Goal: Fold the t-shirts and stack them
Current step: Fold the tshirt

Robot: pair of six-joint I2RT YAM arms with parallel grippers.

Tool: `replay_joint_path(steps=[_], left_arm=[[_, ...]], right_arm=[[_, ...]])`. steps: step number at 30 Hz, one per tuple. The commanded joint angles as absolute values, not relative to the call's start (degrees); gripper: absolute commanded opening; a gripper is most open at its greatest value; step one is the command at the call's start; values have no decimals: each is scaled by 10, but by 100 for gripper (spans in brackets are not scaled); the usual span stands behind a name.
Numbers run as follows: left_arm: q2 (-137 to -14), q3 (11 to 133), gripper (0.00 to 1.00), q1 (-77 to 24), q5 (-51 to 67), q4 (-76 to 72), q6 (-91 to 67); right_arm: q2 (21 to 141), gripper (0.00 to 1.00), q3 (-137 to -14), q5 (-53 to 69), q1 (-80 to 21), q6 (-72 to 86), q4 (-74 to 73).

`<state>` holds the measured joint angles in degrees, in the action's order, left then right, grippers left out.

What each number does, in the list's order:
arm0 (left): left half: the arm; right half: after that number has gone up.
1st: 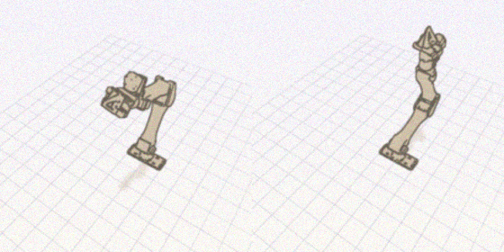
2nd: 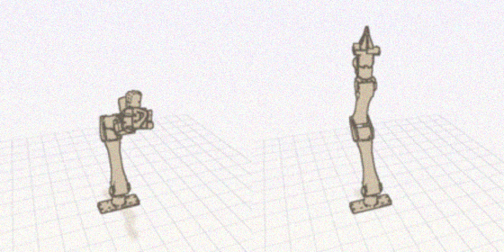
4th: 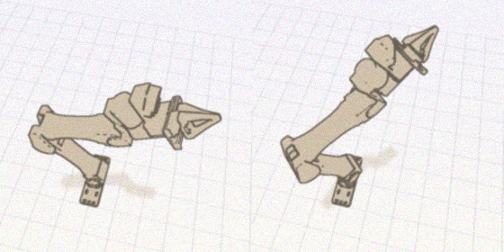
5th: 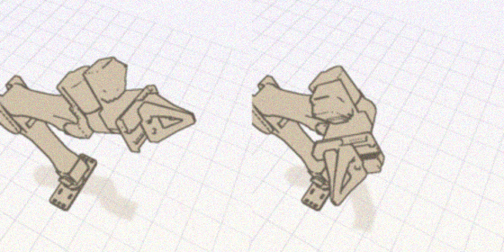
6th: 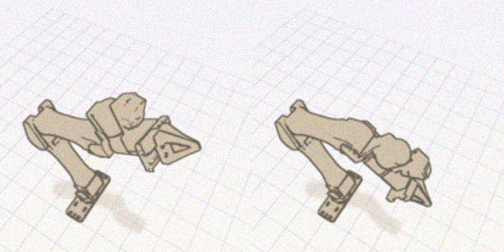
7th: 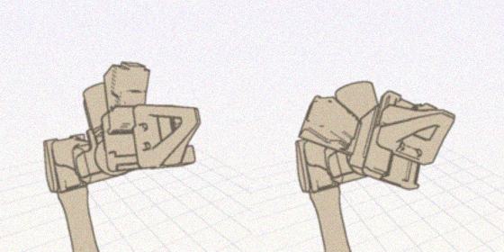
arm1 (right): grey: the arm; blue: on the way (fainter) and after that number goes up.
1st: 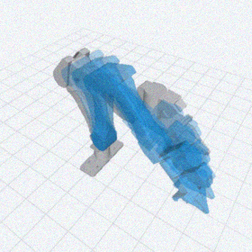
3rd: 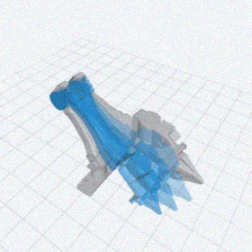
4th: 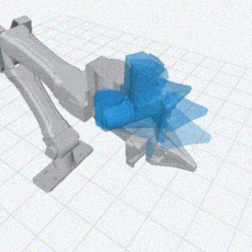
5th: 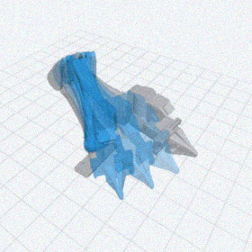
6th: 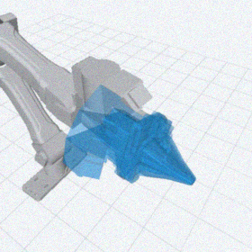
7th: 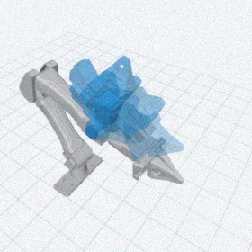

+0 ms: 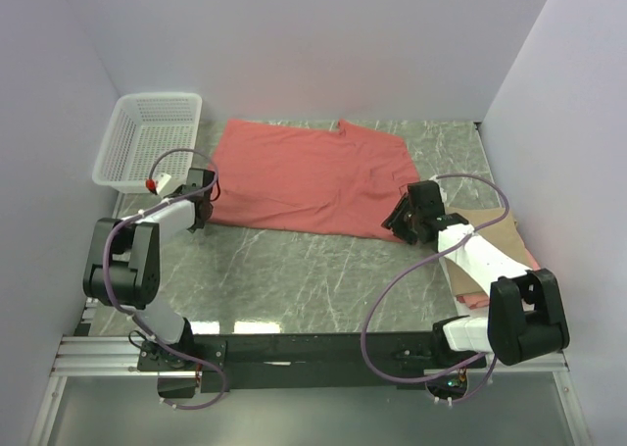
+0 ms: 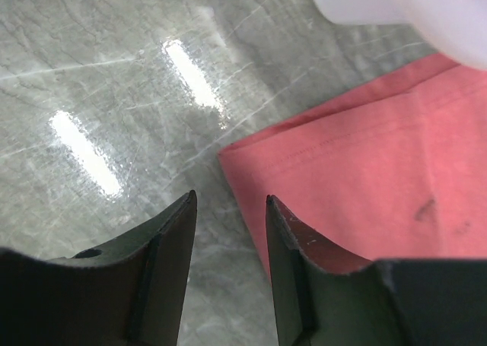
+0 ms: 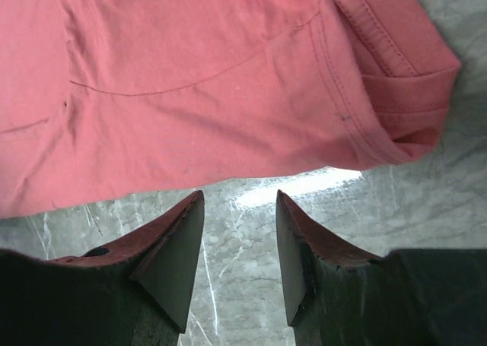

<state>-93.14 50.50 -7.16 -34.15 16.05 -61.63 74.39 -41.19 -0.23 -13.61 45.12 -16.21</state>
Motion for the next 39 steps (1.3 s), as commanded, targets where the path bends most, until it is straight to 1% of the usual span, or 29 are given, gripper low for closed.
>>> replay_joint_path(steps=[1, 15, 18, 21, 24, 27, 29, 30, 31, 33, 39], left_arm=[[-948, 527, 47, -70, -364, 138, -609], [-998, 577, 46, -71, -363, 168, -594], [-1003, 584, 42, -70, -360, 175, -593], [-1007, 588, 33, -70, -358, 182, -592], [-1007, 587, 29, -70, -356, 185, -592], [-1005, 584, 20, -70, -354, 185, -587], [-1003, 583, 16, -70, -353, 183, -584], [-1002, 581, 11, -70, -352, 179, -583], [-999, 579, 8, -70, -352, 179, -583], [-1000, 580, 1, -70, -352, 182, -583], [-1001, 580, 1, -70, -347, 181, -580]], right_arm=[[722, 50, -405, -4, -128, 449, -154], [698, 50, -400, -25, -122, 443, -171], [695, 50, -401, -26, -122, 442, -179], [689, 50, -399, -39, -121, 445, -192], [683, 51, -399, -50, -118, 447, -210], [686, 51, -396, -57, -110, 452, -223], [690, 51, -390, -59, -104, 459, -227], [692, 51, -388, -59, -100, 461, -227], [693, 51, -386, -58, -98, 461, -222], [697, 51, -379, -55, -87, 463, -215], [740, 51, -397, -62, -65, 447, -201]])
